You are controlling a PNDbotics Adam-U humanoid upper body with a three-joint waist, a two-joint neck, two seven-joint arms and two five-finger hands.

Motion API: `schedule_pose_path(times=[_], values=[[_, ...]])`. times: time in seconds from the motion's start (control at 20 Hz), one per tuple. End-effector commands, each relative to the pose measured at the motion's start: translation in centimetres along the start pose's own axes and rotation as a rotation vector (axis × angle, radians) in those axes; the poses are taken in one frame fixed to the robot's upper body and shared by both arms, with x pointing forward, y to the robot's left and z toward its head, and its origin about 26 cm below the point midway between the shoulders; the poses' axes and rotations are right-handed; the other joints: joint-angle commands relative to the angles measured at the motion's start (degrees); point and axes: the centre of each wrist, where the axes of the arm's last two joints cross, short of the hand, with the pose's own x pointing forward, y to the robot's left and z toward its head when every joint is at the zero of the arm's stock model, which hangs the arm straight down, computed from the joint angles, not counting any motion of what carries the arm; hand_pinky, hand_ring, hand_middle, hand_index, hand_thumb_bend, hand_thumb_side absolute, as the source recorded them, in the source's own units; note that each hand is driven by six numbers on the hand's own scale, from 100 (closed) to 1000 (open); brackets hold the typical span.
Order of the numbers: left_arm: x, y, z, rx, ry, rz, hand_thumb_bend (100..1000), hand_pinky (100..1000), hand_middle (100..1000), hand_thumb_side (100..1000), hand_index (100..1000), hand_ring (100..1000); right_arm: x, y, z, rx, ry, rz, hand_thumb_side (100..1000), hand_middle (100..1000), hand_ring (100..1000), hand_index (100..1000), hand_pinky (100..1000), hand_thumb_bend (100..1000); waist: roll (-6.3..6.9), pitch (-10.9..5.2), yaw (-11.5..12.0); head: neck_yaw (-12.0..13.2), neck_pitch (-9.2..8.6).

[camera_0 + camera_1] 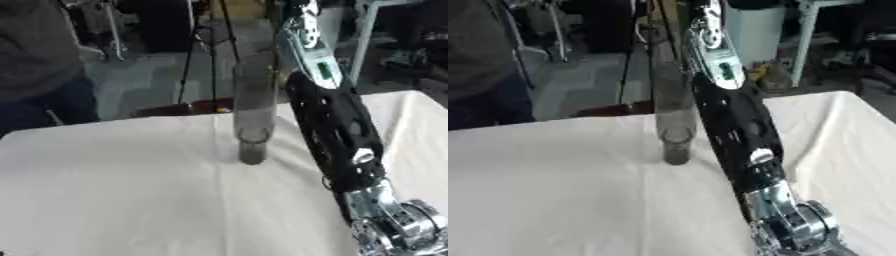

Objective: Arrange flowers into the vase.

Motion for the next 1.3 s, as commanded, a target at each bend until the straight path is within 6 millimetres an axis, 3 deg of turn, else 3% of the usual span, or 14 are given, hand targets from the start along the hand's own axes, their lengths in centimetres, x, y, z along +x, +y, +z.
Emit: schedule_pose_path(times=[0.05,1.3], values=[[0.6,0.3,-0.4,-0.002,-0.023,-0.004,368,531,660,1000,654,749,1.8,1.0,-1.5,0.034,-0.08,-0.026,1000,100,100,100,100,100,0.45,-0.97,0.0,-0.4,-0.75],[0.5,0.0,-0.4,-0.016,-0.019,0.0,367,532,659,1000,655,750,3.1,7.5,-1.9,0.119,-0.124,-0.264,1000,100,100,100,100,100,0.55,-1.21,0.7,-1.6,-0.77]])
